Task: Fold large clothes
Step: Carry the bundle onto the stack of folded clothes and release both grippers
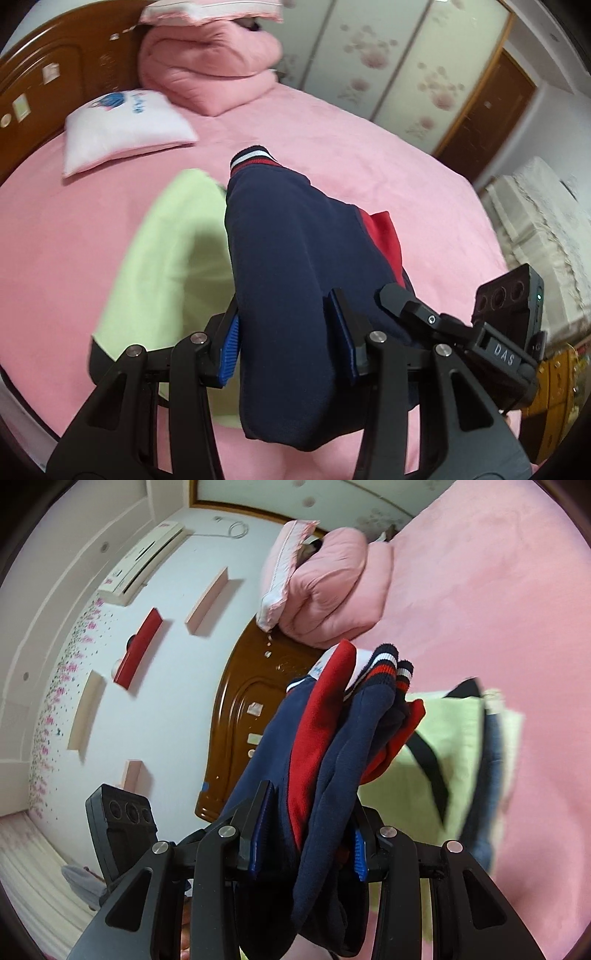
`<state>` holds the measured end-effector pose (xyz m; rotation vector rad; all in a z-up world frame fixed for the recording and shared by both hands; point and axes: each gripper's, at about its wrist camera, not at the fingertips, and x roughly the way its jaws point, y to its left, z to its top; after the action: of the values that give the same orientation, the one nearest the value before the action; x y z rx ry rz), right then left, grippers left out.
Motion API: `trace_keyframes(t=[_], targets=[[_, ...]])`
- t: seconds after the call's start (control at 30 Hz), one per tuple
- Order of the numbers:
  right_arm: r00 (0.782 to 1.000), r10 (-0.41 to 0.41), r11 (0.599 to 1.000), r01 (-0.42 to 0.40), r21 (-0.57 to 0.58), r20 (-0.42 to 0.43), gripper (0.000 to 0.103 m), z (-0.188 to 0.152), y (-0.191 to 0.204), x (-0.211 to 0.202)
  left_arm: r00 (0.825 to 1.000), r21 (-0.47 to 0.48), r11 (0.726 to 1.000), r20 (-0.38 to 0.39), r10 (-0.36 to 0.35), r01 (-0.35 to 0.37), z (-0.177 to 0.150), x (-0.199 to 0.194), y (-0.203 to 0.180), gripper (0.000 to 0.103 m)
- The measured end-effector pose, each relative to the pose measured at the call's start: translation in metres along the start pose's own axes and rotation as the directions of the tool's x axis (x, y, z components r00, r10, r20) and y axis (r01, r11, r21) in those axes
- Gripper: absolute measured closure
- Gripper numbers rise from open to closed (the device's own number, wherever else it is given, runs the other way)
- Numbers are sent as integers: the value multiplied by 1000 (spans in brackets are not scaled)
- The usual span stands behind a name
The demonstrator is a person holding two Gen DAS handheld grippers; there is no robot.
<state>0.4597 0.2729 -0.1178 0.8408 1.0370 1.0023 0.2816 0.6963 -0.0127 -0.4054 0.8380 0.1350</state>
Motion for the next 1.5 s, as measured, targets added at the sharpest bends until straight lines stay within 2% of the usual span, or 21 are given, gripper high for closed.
trace_keyframes(t=[0.17,0.3,0.4,0.53,0.63,0.67,0.7,0.73,0.77,0.8,0.83,0.9,1.0,1.07,1.17,1.23,1.37,1.4,1.43,1.5], targets=[[998,-63,998,63,-13,-23,67,-17,-25,73,999,-86,996,37,-12,15,-14,50,65,62],[983,-165,986,164,-26,-75,66,-20,-50,139,1000,-173,985,22,8,-4,-35,91,101,62],[979,-193,981,190,-44,-69,66,-23,-64,161,999,-183,983,50,-20,29,-44,98,108,62],[976,-199,980,199,-14,-90,65,-31,-76,181,998,-222,974,42,-36,44,-56,108,95,62],[972,-204,979,204,-10,-120,62,-26,-91,175,999,-261,965,32,-10,18,-54,114,81,60],[970,-208,978,208,-15,-123,62,-19,-99,150,999,-276,961,34,6,4,-55,116,77,59],[968,-215,977,213,-28,-130,57,-17,-99,152,999,-291,957,43,24,-10,-56,115,73,58],[966,-223,975,219,-44,-132,48,-14,-101,140,997,-308,951,52,54,-35,-59,114,71,57],[966,-224,974,218,-58,-126,43,-9,-105,109,995,-321,945,56,84,-62,-60,115,66,54],[969,-217,975,208,-80,-117,34,-8,-105,102,990,-337,936,59,124,-97,-60,116,63,53],[972,-210,975,201,-92,-108,31,-8,-106,91,983,-358,924,69,171,-136,-66,111,57,50],[974,-208,975,200,-92,-86,24,-9,-108,65,973,-385,907,79,216,-170,-73,107,48,48],[972,-230,972,228,-64,-37,11,-16,-115,17,965,-400,894,73,252,-203,-98,94,27,45],[963,-270,962,269,-44,-15,7,-24,-125,-12,965,-382,899,57,256,-216,-117,84,8,44],[932,-362,931,359,-57,-36,3,-42,-146,-64,970,-315,924,40,241,-217,-153,75,-32,44],[896,-439,897,435,-75,-62,3,-59,-165,-103,965,-255,934,21,263,-249,-187,76,-69,44],[814,-570,822,566,-69,-112,2,-99,-202,-202,956,-92,952,-70,286,-292,-258,74,-153,44],[774,-624,781,620,-73,-110,2,-111,-209,-233,957,-72,957,-87,276,-282,-275,71,-175,44],[721,-685,728,681,-74,-108,1,-124,-213,-265,963,-62,964,-102,251,-258,-291,67,-197,44],[641,-757,652,754,-79,-127,1,-148,-216,-318,973,-52,979,-132,187,-196,-316,58,-237,44]])
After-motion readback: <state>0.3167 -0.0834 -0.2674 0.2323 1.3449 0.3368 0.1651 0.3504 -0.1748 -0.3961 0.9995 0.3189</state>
